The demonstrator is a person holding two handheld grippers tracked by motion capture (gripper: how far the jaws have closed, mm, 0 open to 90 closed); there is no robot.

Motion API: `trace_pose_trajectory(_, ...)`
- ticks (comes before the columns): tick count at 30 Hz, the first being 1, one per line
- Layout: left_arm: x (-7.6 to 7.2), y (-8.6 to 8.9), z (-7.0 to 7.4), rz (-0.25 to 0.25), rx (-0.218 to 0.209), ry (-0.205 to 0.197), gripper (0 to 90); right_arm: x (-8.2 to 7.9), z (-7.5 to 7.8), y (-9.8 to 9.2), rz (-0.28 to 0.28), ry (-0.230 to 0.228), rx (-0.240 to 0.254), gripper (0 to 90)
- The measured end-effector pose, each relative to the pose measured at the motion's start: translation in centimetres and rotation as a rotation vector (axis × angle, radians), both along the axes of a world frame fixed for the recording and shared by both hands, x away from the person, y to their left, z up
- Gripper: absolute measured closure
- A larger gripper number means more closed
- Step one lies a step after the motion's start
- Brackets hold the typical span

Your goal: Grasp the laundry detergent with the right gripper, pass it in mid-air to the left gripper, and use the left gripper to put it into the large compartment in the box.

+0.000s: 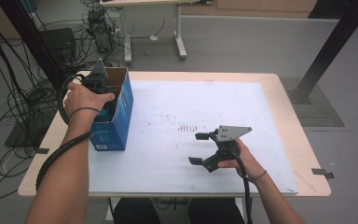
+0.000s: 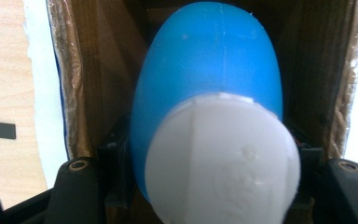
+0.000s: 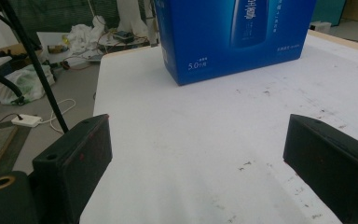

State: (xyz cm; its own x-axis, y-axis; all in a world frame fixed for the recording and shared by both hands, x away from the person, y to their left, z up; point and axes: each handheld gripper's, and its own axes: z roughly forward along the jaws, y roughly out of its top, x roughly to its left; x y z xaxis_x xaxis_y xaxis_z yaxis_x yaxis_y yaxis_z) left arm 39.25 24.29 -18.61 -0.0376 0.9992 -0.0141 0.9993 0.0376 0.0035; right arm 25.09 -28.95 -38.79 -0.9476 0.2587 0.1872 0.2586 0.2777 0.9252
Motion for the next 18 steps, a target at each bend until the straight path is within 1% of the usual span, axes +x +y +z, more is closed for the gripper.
trace_pose_trajectory(3,0.0,-0.1,0.2,-0.003,0.006,0.001,35.6,0.0,0.0,0.0,0.0,0.002,0.001,7.8)
trace_pose_trajectory(8,0.1,-0.1,0.8,0.0,-0.004,0.0,35.1,0.0,0.1,0.1,-0.001,-0.001,0.001,7.2)
trace_pose_trajectory(10,0.1,-0.3,0.9,0.005,0.004,0.0,35.2,0.0,0.1,0.1,0.001,-0.003,0.0,7.2)
trace_pose_trajectory(12,0.1,-0.3,1.0,0.003,0.0,0.004,35.2,0.0,0.1,0.1,0.001,0.0,0.0,7.2)
trace_pose_trajectory(15,0.2,-0.5,1.3,0.002,0.012,0.003,35.3,0.0,0.1,0.1,0.001,-0.001,0.0,7.2)
trace_pose_trajectory(18,0.1,-0.6,1.8,0.001,0.017,0.0,35.3,0.0,0.2,0.1,0.002,-0.004,0.0,7.3)
